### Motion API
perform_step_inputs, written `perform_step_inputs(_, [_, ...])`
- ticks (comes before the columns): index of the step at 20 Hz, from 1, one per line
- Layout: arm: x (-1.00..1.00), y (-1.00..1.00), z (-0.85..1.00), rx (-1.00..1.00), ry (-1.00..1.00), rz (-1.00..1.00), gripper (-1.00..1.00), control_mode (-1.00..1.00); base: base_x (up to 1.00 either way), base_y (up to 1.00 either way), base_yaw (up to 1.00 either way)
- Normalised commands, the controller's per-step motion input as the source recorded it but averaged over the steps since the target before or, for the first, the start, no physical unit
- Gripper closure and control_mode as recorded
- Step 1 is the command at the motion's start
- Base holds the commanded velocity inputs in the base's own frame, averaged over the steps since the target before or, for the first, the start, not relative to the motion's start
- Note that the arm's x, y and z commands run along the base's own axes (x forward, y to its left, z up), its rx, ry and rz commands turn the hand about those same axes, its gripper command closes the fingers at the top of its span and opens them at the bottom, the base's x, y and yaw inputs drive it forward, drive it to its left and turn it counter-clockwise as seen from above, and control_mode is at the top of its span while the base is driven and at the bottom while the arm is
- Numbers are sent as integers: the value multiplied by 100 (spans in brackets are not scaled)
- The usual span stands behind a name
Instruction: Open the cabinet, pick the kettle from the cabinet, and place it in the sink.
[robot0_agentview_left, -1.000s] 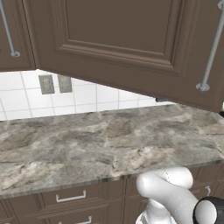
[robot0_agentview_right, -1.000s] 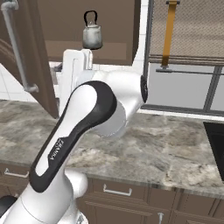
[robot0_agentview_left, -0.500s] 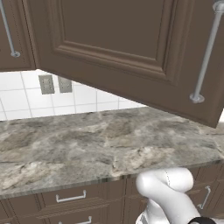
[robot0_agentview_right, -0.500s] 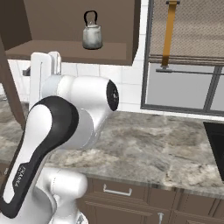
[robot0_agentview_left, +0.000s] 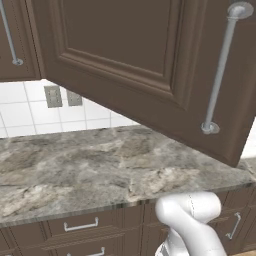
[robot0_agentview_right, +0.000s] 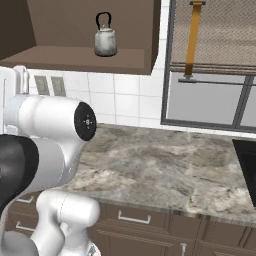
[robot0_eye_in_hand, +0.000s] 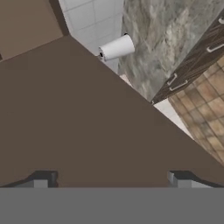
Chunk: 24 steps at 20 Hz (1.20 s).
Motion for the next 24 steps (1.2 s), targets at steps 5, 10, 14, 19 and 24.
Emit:
perform_step_inputs(5, [-34, 52, 0, 0, 0, 0, -100, -100, 0, 0, 0])
perform_step_inputs(10, [-29, 54, 0, 0, 0, 0, -100, -100, 0, 0, 0])
perform_step_inputs(14, [-26, 54, 0, 0, 0, 0, -100, -100, 0, 0, 0])
perform_step_inputs(19, [-23, 56, 0, -1, 0, 0, -100, -100, 0, 0, 0])
perform_step_inputs(24, [-13, 52, 0, -3, 0, 0, -100, -100, 0, 0, 0])
